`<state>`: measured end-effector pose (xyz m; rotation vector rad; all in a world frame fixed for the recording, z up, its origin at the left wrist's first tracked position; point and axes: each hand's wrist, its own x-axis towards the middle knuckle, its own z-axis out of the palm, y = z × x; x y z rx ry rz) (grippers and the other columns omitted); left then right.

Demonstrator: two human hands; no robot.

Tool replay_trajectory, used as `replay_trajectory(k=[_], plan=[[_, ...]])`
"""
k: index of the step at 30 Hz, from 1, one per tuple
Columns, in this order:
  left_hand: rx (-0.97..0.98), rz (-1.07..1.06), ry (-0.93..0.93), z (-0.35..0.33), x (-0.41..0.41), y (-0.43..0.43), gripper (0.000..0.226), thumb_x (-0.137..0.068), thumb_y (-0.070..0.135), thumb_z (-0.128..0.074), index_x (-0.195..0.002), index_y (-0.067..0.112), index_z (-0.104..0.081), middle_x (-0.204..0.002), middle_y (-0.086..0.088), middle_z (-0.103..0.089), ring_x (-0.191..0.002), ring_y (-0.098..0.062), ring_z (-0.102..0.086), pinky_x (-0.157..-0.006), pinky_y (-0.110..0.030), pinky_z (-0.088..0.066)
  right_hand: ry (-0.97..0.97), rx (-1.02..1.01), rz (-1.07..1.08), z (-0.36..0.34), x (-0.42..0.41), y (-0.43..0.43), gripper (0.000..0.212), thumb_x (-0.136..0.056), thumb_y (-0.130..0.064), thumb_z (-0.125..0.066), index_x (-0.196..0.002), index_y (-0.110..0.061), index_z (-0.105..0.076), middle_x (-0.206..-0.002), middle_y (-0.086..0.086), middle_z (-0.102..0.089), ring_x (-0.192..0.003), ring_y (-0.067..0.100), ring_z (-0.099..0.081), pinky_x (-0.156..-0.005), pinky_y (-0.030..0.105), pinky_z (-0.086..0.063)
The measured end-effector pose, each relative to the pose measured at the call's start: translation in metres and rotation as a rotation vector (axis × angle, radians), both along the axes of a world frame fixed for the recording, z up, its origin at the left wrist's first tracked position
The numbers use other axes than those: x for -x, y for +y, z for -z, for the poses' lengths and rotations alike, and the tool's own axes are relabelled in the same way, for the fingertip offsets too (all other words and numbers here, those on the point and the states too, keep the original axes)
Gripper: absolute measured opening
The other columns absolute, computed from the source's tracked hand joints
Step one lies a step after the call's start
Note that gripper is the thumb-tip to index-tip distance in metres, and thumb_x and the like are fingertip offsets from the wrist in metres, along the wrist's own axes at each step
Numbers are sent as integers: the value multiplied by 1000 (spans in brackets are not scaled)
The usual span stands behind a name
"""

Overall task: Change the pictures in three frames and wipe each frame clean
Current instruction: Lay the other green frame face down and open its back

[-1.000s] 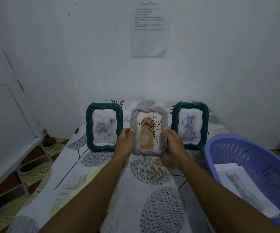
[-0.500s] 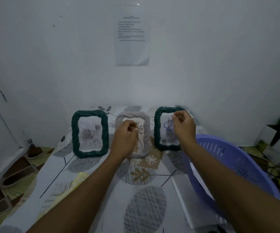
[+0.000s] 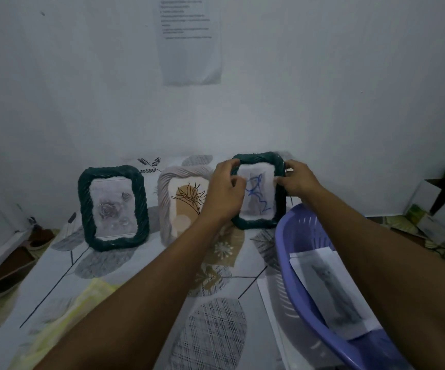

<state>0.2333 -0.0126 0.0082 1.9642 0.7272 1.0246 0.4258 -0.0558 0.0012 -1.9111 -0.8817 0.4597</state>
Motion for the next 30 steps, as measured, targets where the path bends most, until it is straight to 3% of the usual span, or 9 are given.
replay_trajectory(k=[3, 6, 9, 13, 18, 21, 24, 27, 30], plan=[[-87, -62, -28, -9, 14, 4, 36, -97, 15, -47, -133, 15, -47, -130, 1, -47, -108, -7, -49, -80, -10, -41, 58, -175, 44, -19, 3, -11, 18, -88, -8, -63, -90, -25, -58, -99, 11, -69, -95, 32, -66, -85, 50, -56], [-124, -123, -60, -22, 33, 5, 36, -97, 16, -48, -132, 15, -47, -131, 0, -47, -114, -10, -47, -93, -24, -43, 197, -361, 4, -52, 21, -34, 14, -93, -3, -57, -101, -15, -57, -99, 9, -68, -89, 26, -64, -78, 43, -57], [1, -76, -35, -34, 58, 0, 33, -99, 20, -44, -132, 15, -49, -130, 0, -52, -114, -13, -51, -98, -35, -46, 312, -472, -115, -76, 56, -59, 17, -94, -2, -56, -111, -7, -56, -94, 8, -69, -82, 22, -65, -70, 36, -56], [158, 70, -96, -30, 109, -25, 22, -101, 21, -43, -98, 11, -63, -84, 3, -64, -73, -8, -58, -66, -29, -49, 409, -475, -179, -73, 116, -87, 19, -95, -1, -55, -111, -8, -60, -92, 7, -70, -78, 19, -66, -63, 28, -55], [377, 51, -151, 9, 177, -54, 21, -99, 18, -48, -90, 10, -66, -81, -2, -68, -73, -14, -62, -69, -35, -51, 453, -356, -114, -26, 177, -101, 28, -94, -6, -57, -122, -7, -59, -106, 12, -70, -93, 27, -67, -74, 36, -57], [283, -30, -70, 33, 207, -63, 24, -99, 15, -49, -78, 12, -61, -72, -4, -62, -64, -10, -55, -65, -30, -45, 252, -249, -19, -2, 211, -111, 41, -95, -18, -58, -136, -14, -50, -124, 4, -60, -100, 21, -60, -72, 30, -52], [117, -85, -17, 43, 221, -75, 25, -98, 15, -50, -74, 17, -56, -68, 0, -57, -59, -5, -49, -59, -26, -40, 62, -236, -32, 2, 240, -119, 37, -95, -23, -59, -131, -20, -56, -123, -2, -59, -99, 12, -58, -78, 26, -50], [-97, -106, 67, 46, 222, -86, 20, -96, 25, -51, -83, 12, -59, -74, -4, -60, -66, -13, -55, -61, -31, -44, 112, -246, -148, -6, 261, -118, 31, -92, -31, -63, -119, -17, -66, -111, 1, -69, -96, 12, -65, -83, 34, -57], [-245, -51, 104, 46, 219, -99, 27, -93, 40, -48, -93, 17, -64, -78, 3, -66, -67, -8, -59, -61, -28, -47, 268, -259, -103, -17, 268, -114, 37, -84, -37, -72, -108, -10, -69, -94, 7, -72, -81, 20, -71, -70, 40, -62]])
